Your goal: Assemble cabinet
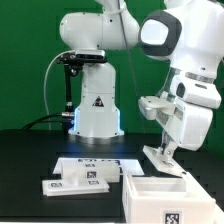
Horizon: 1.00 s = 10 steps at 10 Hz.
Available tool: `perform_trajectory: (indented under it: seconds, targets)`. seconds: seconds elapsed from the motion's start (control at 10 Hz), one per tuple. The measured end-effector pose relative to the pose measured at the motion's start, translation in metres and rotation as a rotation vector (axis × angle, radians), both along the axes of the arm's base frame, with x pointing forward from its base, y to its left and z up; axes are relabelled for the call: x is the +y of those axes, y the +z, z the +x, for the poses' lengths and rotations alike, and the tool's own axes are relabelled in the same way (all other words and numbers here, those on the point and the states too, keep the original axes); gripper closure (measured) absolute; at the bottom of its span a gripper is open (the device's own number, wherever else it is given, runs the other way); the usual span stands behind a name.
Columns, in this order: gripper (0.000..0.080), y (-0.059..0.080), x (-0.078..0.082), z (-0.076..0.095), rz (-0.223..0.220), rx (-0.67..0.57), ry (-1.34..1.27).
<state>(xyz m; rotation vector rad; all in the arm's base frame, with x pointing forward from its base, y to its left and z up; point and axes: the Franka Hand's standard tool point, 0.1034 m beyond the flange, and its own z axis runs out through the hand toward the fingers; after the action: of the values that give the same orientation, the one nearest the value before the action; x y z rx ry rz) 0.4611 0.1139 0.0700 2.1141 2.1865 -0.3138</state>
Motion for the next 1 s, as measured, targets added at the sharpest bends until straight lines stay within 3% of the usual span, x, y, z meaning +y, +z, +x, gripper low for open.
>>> perform_trajectory:
  seconds: [1.0]
  targets:
    - [0.0734,-0.0029,-0.0020,0.0007,-0.014,0.013,-0.029]
